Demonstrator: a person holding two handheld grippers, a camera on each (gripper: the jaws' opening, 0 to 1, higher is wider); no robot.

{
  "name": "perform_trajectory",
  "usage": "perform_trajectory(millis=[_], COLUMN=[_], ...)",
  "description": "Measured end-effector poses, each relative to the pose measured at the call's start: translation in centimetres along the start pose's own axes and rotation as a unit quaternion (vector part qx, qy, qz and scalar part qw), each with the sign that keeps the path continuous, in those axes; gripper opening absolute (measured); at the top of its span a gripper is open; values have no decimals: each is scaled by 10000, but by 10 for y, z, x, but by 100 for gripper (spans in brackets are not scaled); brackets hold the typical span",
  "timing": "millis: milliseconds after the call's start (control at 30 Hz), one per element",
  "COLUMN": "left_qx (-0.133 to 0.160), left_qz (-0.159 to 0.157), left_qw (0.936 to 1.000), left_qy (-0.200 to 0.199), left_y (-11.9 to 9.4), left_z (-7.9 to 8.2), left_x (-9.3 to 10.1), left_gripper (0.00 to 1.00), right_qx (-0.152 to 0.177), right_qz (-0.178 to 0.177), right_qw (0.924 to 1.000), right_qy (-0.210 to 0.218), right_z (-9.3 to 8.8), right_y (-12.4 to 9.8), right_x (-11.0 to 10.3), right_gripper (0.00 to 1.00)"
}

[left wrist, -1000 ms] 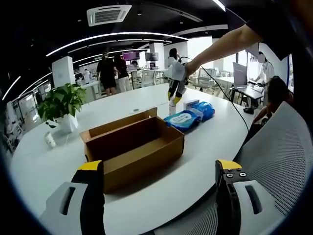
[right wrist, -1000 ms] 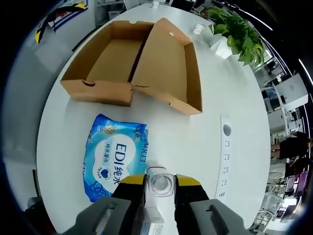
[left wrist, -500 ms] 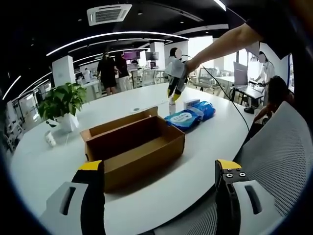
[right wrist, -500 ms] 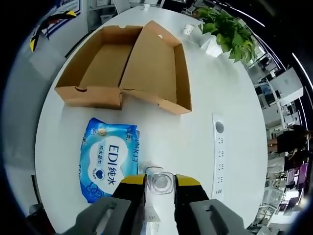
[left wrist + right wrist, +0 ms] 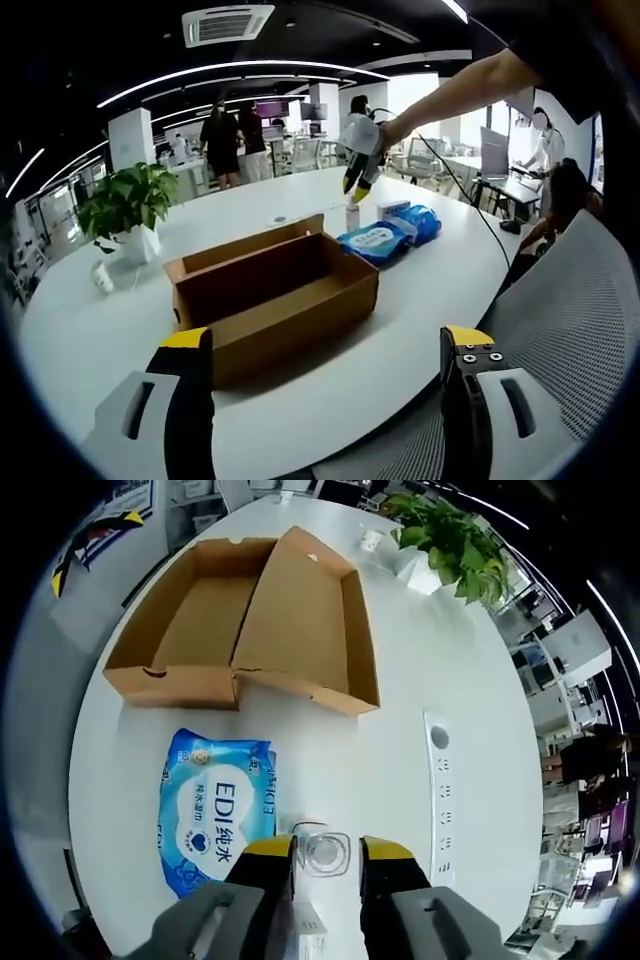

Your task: Operate the shoe box by opening the lid, removing the specified soft item, and placing it in the target area until the item is outside and the box remains undamaged.

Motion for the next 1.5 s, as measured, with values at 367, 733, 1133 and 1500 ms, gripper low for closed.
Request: perform_trajectory(millis=[367, 733, 1133, 1500], left_qx=[-10, -171, -196, -164], left_qz=[48, 174, 268, 443], left_qw=[10000, 9997, 9993, 9971], left_qy=[-11, 68, -168, -588], left_y=[0, 1, 0, -1], left_z=[0, -6, -5, -3], left_x=[-2, -5, -9, -21], left_gripper=[98, 99, 96, 90], right_qx=[24, 168, 586, 1011], right_qz=[-7, -136, -325, -454], right_qw=[10000, 9989, 9943, 9871], right_qy=[62, 410, 826, 1156], right_z=[3, 3, 16, 40], right_y=[-2, -6, -12, -18], right_x=[-3, -6, -10, -12], right_gripper=[26, 33, 42, 47])
Point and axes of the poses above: the point that each gripper's makers call its tool centre point, and the gripper's own axes: y roughly forward along the fingers, x roughly to its right, z roughly out of its top, the point moved 1 cm from there along -y, roughly backward along the fingers, and after that the axes turned 11 degrees about z, right-handed, at the moved point
